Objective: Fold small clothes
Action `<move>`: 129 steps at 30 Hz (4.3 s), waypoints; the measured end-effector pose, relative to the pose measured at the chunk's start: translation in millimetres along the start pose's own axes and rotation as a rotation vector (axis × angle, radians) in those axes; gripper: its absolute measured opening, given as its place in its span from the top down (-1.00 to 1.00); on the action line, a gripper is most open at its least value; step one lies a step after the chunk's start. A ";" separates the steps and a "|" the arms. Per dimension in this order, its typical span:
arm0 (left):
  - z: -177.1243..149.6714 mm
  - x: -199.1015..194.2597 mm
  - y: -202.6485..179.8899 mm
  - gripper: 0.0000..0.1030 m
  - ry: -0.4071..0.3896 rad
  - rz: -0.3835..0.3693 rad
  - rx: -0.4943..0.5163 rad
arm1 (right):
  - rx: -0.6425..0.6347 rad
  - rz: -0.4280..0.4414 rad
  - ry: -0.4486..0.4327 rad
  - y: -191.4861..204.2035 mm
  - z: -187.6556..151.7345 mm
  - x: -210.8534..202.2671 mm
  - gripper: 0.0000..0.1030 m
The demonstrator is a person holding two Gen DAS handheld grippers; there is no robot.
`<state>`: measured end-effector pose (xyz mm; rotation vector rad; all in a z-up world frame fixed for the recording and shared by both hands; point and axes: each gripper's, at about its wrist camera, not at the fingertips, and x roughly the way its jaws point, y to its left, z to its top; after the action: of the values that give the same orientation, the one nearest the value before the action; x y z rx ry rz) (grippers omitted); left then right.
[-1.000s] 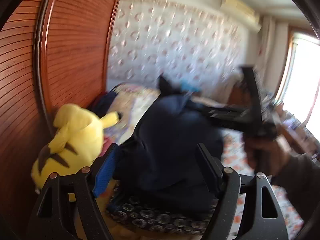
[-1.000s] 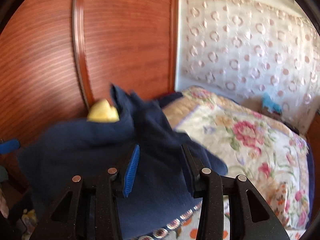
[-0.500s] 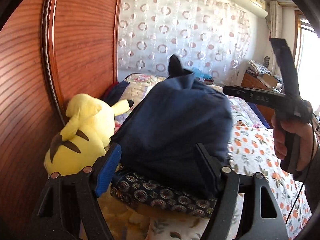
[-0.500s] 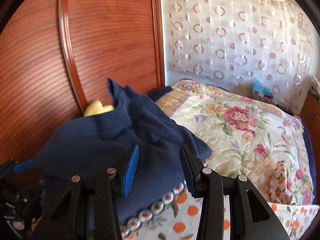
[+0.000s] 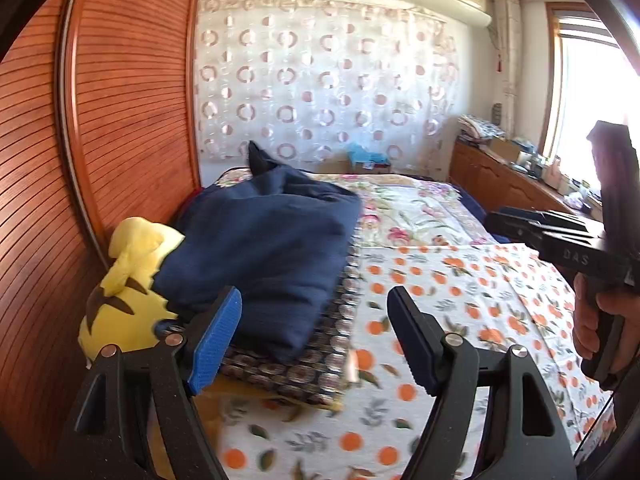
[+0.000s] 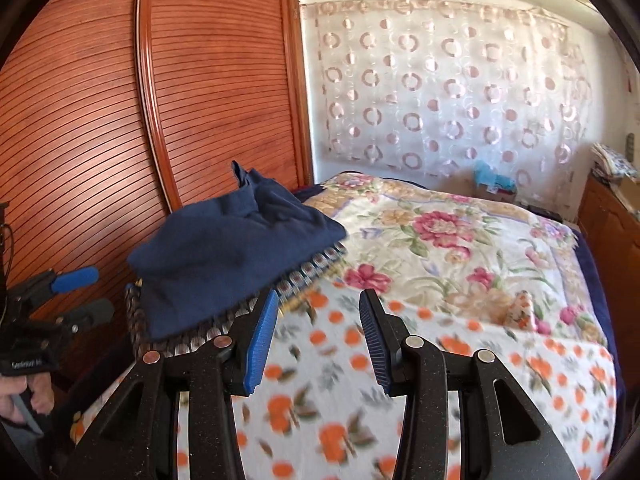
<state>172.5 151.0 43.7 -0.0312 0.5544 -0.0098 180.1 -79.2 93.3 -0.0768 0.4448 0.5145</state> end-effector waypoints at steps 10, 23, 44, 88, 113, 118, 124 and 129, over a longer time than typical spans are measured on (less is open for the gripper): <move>-17.2 -7.2 -57.3 -0.53 0.006 -0.060 0.044 | 0.017 -0.055 -0.017 -9.7 -45.5 -94.9 -0.11; -44.5 -17.3 -113.7 -0.53 0.056 -0.118 0.073 | 0.078 -0.163 -0.035 -10.9 -85.0 -162.6 -0.35; -3.7 -96.2 -163.2 -0.53 -0.107 -0.130 0.092 | 0.133 -0.242 -0.151 0.0 -101.2 -264.4 -0.35; -12.4 -124.1 -160.9 -0.53 -0.138 -0.068 0.082 | 0.106 -0.278 -0.230 9.5 -120.9 -285.9 -0.72; -13.0 -123.4 -160.2 -0.53 -0.138 -0.058 0.084 | 0.101 -0.275 -0.231 6.9 -119.6 -287.5 -0.72; -12.9 -123.4 -160.1 -0.53 -0.138 -0.058 0.083 | 0.101 -0.274 -0.232 6.7 -121.3 -287.2 -0.72; -12.9 -123.4 -160.3 -0.53 -0.139 -0.059 0.084 | 0.101 -0.273 -0.232 5.4 -121.1 -287.3 -0.72; -13.1 -123.4 -160.8 -0.53 -0.139 -0.058 0.084 | 0.102 -0.273 -0.232 4.9 -121.4 -287.1 -0.72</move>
<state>60.6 -7.9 102.7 0.0339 0.4137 -0.0870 -93.1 -228.6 107.4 0.0201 0.2278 0.2273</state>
